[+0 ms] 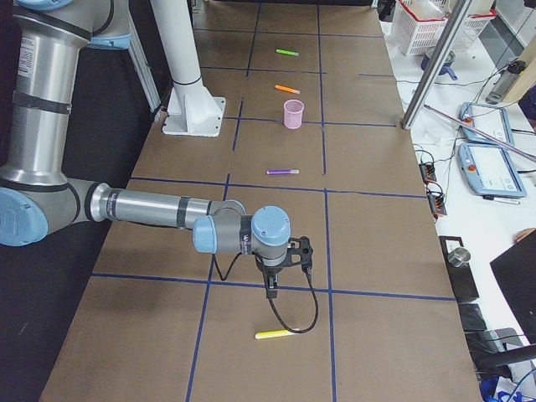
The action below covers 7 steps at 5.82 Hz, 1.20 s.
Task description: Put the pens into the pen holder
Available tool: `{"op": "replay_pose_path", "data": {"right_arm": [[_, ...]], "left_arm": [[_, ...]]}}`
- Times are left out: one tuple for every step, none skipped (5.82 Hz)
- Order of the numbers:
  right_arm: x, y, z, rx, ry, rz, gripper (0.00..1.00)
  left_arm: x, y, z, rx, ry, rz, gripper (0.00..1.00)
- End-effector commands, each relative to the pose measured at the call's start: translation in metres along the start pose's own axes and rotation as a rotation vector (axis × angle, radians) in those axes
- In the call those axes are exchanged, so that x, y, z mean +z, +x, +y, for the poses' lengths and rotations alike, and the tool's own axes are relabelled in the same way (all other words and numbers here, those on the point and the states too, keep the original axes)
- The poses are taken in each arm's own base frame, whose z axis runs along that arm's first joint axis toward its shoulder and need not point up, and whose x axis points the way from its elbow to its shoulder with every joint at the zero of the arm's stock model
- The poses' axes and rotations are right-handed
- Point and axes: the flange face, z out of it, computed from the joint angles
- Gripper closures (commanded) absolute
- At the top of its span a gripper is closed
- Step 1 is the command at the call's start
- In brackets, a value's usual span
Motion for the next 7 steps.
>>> {"op": "replay_pose_path", "data": {"right_arm": [[-0.001, -0.001, -0.001, -0.021, 0.013, 0.002, 0.0], [-0.001, -0.002, -0.003, -0.031, 0.023, 0.005, 0.0], [-0.002, -0.003, -0.005, -0.024, 0.025, 0.0, 0.0], [0.0, -0.008, -0.009, -0.034, 0.017, -0.01, 0.0], [0.0, -0.009, -0.009, -0.042, 0.019, -0.012, 0.0], [0.002, -0.007, -0.008, -0.043, 0.016, 0.004, 0.0], [0.003, -0.006, -0.007, -0.036, 0.014, 0.002, 0.0]], "left_arm": [[0.039, 0.05, -0.008, 0.129, -0.065, 0.012, 0.0], [0.049, 0.066, -0.012, 0.167, -0.084, 0.016, 0.0], [0.063, 0.085, -0.016, 0.236, -0.079, 0.027, 0.0], [0.084, 0.135, -0.04, 0.311, -0.106, 0.042, 0.0], [0.104, 0.188, -0.056, 0.281, -0.129, 0.054, 0.0], [0.145, 0.244, -0.05, 0.322, -0.204, 0.061, 0.0], [0.165, 0.264, -0.063, 0.334, -0.229, 0.058, 0.0]]}}
